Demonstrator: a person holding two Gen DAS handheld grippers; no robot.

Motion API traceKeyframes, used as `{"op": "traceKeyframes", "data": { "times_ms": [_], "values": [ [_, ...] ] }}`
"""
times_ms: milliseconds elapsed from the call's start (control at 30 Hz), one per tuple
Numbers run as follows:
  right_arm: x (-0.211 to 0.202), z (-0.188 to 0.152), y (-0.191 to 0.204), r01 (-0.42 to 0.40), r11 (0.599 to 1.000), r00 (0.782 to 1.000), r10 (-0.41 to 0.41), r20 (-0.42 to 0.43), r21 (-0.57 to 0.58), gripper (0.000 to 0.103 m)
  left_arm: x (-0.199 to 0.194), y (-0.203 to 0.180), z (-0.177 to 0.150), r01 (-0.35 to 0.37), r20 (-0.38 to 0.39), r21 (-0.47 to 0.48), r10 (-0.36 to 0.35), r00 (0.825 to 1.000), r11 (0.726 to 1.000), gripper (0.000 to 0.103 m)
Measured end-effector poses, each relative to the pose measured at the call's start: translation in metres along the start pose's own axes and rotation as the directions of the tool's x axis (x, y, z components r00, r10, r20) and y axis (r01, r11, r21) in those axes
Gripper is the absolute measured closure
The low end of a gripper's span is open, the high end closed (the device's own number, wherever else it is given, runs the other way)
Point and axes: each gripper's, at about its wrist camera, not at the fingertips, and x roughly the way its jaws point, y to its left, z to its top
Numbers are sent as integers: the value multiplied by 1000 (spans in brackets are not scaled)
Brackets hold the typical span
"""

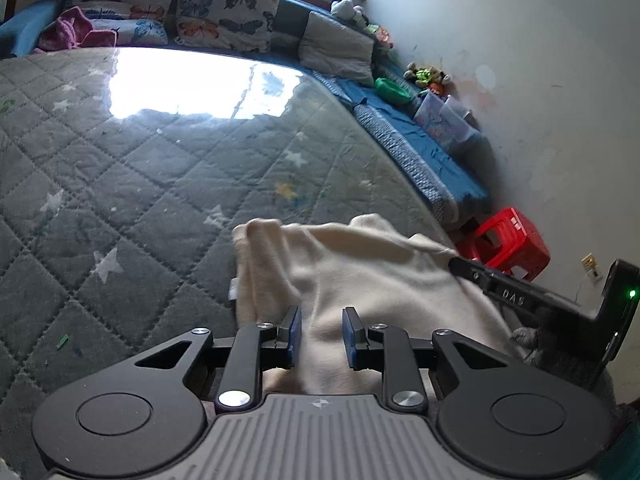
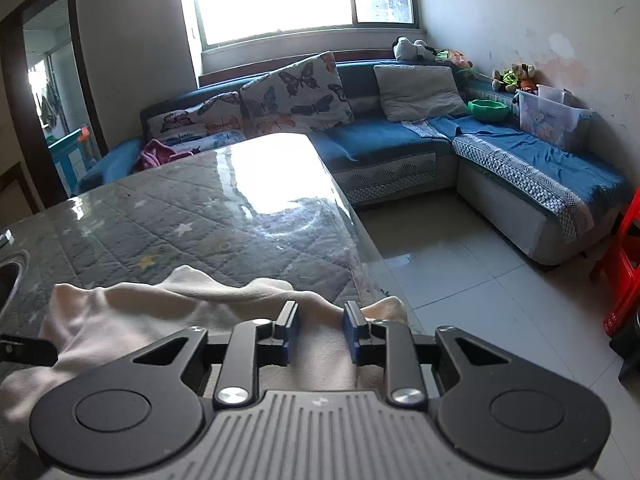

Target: Fold clothes

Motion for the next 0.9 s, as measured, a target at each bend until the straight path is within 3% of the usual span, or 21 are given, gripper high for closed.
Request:
{"op": "traceKeyframes", "data": {
  "times_ms": [267, 367, 500, 733, 900],
  "values": [
    [-21, -4, 23, -20, 997, 999, 23, 40, -81, 45, -10, 2, 0, 2, 28, -4, -2, 1000, 1000, 72],
    [-31, -11, 35, -39, 993, 998, 44, 43, -112, 45, -11, 4, 0, -2, 29, -11, 3, 1000, 1000, 72],
    [-42, -16, 62, -61, 981, 995, 74, 66, -185, 28, -13, 5, -2, -7, 30, -20, 8, 1000, 1000, 72],
    [-27, -26, 110, -86, 939, 994, 103, 33, -332, 22, -13, 9, 1, -30, 35, -32, 31, 999, 999, 72],
    [-38, -40, 120, -103, 927, 993, 115, 13, -361, 22, -12, 13, 2, -33, 35, -36, 34, 999, 999, 72]
  ]
}}
